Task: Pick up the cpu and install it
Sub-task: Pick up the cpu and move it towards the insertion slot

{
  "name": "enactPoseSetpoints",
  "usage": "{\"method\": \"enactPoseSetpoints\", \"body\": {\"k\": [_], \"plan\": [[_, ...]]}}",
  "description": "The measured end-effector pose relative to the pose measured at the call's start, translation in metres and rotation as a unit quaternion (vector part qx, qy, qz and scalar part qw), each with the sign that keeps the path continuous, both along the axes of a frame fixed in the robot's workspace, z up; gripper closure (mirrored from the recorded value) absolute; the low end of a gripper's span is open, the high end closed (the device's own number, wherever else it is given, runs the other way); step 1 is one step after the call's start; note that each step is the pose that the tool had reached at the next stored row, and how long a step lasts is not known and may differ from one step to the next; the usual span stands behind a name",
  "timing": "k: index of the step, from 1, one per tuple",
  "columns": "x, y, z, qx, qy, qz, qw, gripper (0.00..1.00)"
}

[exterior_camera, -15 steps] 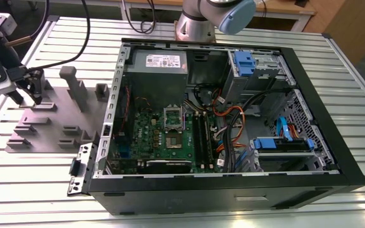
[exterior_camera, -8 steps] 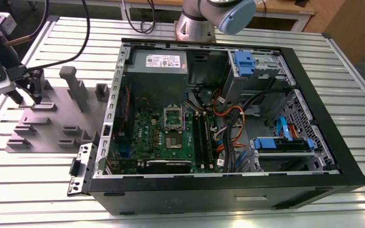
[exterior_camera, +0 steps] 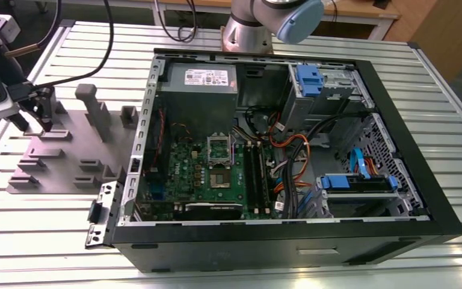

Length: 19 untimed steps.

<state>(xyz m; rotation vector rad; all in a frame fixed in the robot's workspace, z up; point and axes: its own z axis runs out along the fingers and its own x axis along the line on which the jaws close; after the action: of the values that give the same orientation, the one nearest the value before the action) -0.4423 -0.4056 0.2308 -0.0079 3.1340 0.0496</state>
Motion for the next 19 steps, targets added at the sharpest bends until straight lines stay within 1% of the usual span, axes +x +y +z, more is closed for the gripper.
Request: {"method": "enactPoseSetpoints", "body": {"k": [1,2,16,18,19], "plan": [[0.0000,0.0000,0.0043,0.0000,0.0000,0.000,1.00000,0.53],[0.0000,0.0000,0.0073,0.0000,0.0000,0.000,1.00000,0.53],[0.0000,0.0000,0.0098,0.0000,0.0000,0.000,1.00000,0.53],[0.0000,0.0000,0.0124,0.0000,0.0000,0.000,1.00000,0.53],[0.0000,0.0000,0.0125,0.0000,0.0000,0.000,1.00000,0.53]]}}
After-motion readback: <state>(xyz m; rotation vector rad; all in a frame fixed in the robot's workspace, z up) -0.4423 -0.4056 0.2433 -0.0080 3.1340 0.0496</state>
